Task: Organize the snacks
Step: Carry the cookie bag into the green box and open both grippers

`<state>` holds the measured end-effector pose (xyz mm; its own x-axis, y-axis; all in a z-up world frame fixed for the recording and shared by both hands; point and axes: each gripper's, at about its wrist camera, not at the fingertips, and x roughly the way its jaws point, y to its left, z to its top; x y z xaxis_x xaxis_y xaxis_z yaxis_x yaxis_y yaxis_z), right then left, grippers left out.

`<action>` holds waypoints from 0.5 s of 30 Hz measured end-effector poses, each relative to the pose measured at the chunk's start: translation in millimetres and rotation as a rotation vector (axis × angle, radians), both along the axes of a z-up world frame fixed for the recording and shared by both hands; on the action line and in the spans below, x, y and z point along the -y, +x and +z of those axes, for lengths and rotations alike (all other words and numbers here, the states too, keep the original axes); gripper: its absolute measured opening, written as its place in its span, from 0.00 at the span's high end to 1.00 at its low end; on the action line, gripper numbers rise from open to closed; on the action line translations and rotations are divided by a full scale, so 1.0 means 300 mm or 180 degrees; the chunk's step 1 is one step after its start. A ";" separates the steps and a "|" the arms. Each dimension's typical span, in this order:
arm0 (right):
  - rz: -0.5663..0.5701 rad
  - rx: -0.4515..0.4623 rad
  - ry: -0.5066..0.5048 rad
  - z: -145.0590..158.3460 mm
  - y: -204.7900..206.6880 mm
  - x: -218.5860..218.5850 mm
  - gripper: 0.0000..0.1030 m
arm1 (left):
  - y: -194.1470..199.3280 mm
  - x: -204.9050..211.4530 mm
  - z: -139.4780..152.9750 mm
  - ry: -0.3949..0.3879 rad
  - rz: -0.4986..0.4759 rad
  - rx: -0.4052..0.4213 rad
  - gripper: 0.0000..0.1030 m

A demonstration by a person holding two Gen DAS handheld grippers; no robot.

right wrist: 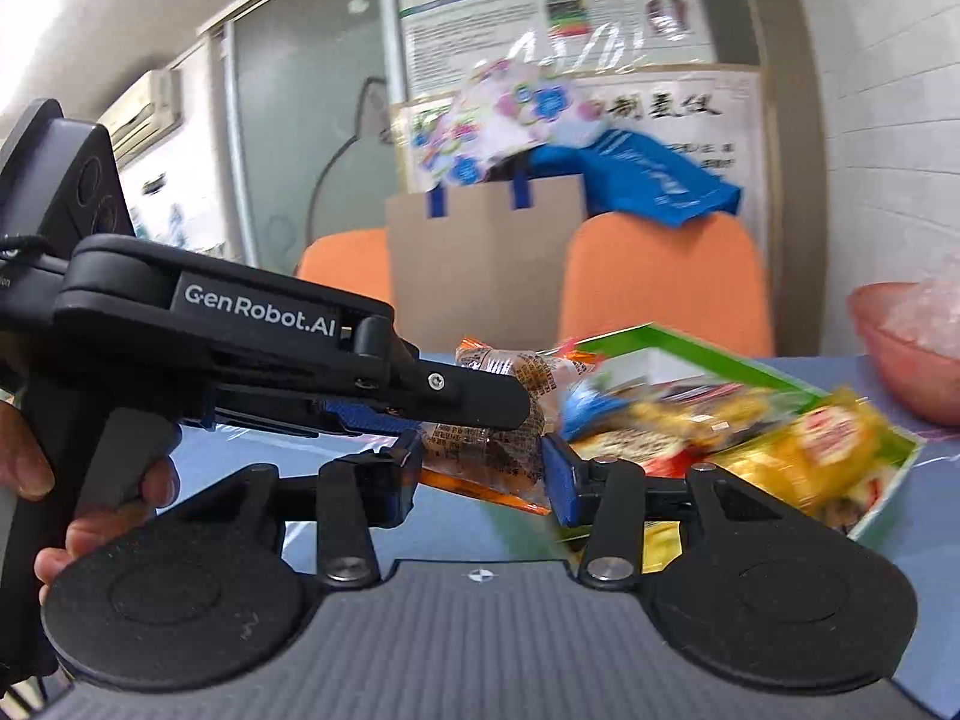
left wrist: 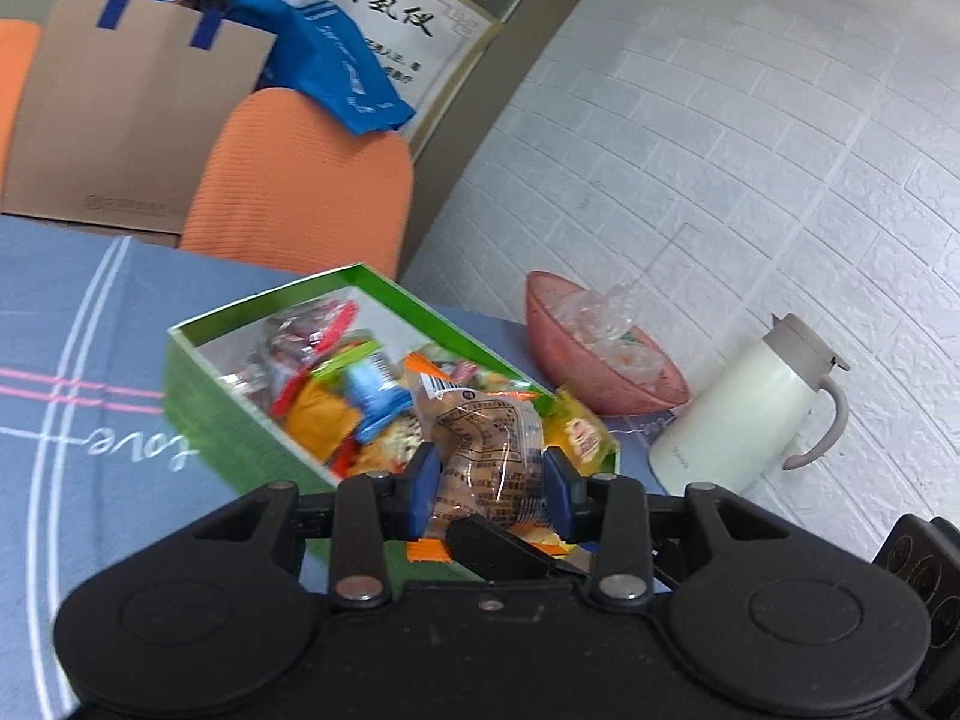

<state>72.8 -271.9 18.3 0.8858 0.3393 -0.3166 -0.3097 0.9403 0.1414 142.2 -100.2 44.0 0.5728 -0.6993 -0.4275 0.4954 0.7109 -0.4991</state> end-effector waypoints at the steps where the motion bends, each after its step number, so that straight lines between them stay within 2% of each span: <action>1: -0.0043 0.0021 -0.0009 0.004 0.007 0.015 0.27 | 0.009 0.013 0.001 -0.0018 -0.0030 0.0006 0.24; 6: -0.0174 0.0081 -0.0016 0.013 0.040 0.080 0.30 | 0.064 0.083 -0.007 0.0005 -0.0065 -0.0007 0.24; 8: -0.0191 0.0097 -0.0030 0.006 0.055 0.091 0.31 | 0.083 0.103 -0.022 0.0095 -0.0063 -0.0031 0.23; 10: -0.0195 0.0091 -0.0072 -0.010 0.074 0.094 0.31 | 0.095 0.109 -0.041 0.0205 0.0001 -0.0062 0.18; 11: -0.0211 0.0059 -0.0095 -0.021 0.082 0.095 0.31 | 0.095 0.098 -0.048 0.0210 0.0064 -0.0073 0.15; 15: -0.0261 0.0041 -0.0076 -0.049 0.057 0.109 0.30 | 0.096 0.039 -0.055 0.0085 0.0126 -0.0112 0.15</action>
